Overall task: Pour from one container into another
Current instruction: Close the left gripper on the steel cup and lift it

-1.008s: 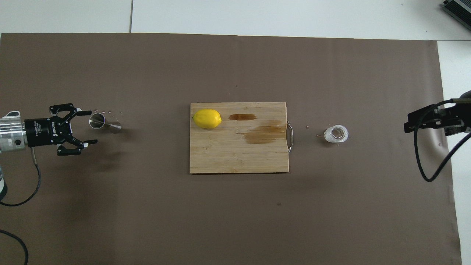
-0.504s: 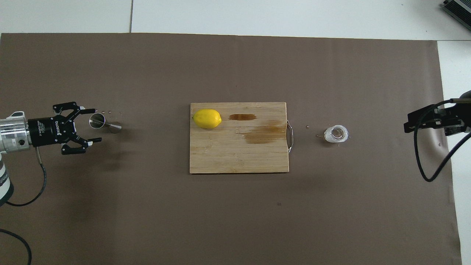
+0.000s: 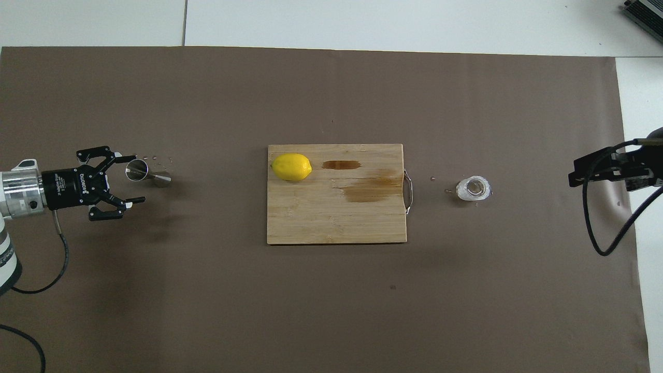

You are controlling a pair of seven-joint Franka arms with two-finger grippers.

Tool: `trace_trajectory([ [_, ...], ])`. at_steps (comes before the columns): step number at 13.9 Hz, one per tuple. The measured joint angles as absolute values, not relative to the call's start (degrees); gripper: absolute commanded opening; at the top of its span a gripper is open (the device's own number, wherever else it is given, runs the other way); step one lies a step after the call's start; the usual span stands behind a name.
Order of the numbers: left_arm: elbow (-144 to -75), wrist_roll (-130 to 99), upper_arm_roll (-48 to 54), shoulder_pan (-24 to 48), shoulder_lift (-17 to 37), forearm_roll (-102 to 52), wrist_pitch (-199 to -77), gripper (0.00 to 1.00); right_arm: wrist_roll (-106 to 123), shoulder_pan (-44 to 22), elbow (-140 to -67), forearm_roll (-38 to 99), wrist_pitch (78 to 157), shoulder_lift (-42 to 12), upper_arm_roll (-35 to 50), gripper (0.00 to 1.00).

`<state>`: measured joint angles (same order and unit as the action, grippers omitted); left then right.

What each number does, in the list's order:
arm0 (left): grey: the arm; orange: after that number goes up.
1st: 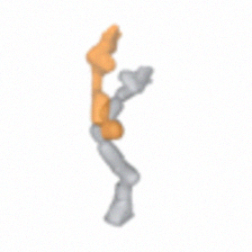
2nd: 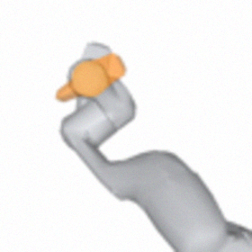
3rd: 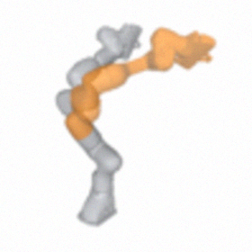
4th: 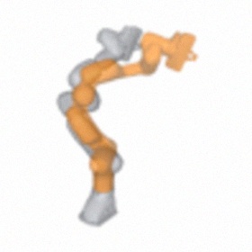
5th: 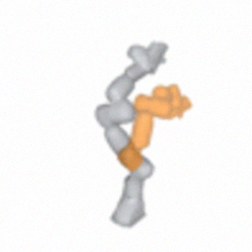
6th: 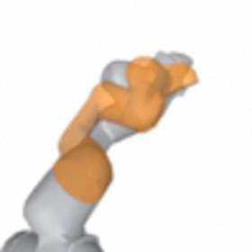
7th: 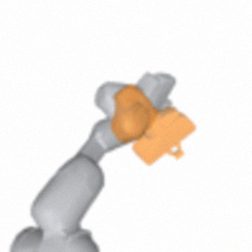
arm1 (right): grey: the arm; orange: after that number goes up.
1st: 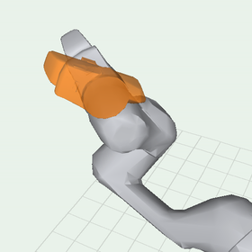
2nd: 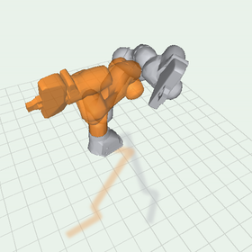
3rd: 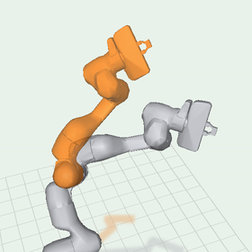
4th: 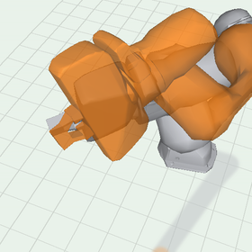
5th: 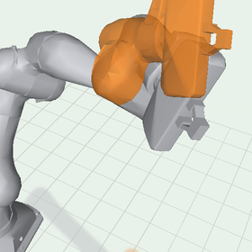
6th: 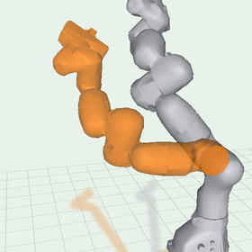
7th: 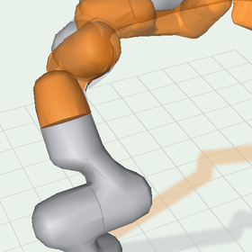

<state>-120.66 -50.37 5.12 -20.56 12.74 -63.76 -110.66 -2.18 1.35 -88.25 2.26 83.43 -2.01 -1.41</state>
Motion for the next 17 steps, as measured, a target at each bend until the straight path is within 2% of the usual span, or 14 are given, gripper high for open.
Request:
trace_trajectory([
  [9, -120.74, -50.17, 5.35, -19.72, 12.64, -65.14, -112.13, 0.95, -2.18, 1.35, -88.25, 2.25, 83.43, -2.01, -1.41, 1.00],
  [11, -120.76, -50.09, 5.35, -19.72, 12.64, -65.14, -112.40, 0.89, -2.18, 1.35, -88.25, 2.25, 83.43, -2.01, -1.41, 1.00],
  [12, -120.81, -50.06, 5.35, -19.72, 12.64, -65.15, -112.59, 0.82, -2.18, 1.35, -88.25, 2.25, 83.43, -2.01, -1.41, 1.00],
  [14, -120.88, -50.03, 5.35, -19.72, 12.64, -65.16, -112.75, 0.57, -2.18, 1.35, -88.25, 2.26, 83.43, -2.01, -1.41, 1.00],
  [15, -120.88, -50.00, 5.35, -19.72, 12.64, -65.17, -112.78, 0.39, -2.18, 1.35, -88.25, 2.26, 83.43, -2.01, -1.41, 1.00],
  [16, -120.88, -49.89, 5.35, -19.72, 12.64, -65.17, -112.78, 0.16, -2.18, 1.35, -88.25, 2.26, 83.43, -2.01, -1.41, 1.00],
  [17, -120.88, -49.87, 5.35, -19.72, 12.64, -65.18, -112.79, 0.00, -2.18, 1.35, -88.25, 2.26, 83.43, -2.01, -1.41, 1.00],
])
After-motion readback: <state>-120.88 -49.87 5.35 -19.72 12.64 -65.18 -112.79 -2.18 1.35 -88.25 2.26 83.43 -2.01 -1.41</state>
